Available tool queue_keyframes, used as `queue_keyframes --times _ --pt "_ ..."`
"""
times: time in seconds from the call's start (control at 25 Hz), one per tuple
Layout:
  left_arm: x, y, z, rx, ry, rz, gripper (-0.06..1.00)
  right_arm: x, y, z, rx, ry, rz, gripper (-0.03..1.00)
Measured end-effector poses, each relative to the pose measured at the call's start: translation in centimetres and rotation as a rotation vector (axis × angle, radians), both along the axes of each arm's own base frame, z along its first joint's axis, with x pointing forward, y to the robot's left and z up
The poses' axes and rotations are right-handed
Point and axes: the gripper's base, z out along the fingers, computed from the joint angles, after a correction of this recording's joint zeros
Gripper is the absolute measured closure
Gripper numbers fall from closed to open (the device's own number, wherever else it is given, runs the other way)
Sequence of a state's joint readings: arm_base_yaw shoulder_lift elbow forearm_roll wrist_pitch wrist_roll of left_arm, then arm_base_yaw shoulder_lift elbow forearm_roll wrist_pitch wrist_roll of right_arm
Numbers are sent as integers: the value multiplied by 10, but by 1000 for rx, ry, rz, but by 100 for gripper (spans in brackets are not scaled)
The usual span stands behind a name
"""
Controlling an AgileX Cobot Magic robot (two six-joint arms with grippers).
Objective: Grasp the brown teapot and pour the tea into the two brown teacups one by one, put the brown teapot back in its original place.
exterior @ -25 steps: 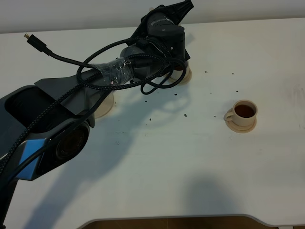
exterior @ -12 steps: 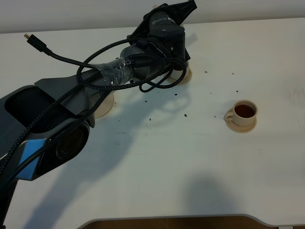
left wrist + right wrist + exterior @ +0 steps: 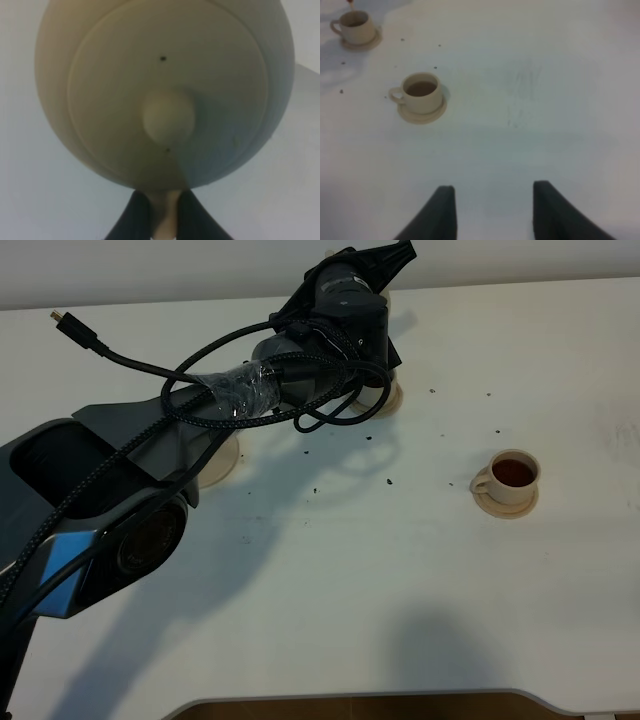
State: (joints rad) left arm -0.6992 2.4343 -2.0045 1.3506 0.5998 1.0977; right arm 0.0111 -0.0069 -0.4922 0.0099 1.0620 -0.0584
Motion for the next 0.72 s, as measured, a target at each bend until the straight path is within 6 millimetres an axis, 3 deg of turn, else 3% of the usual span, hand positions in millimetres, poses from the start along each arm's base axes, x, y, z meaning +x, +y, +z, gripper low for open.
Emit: queue_keyframes --times 0.72 --pt "7 20 -9 -107 100 127 83 0 0 0 0 0 0 59"
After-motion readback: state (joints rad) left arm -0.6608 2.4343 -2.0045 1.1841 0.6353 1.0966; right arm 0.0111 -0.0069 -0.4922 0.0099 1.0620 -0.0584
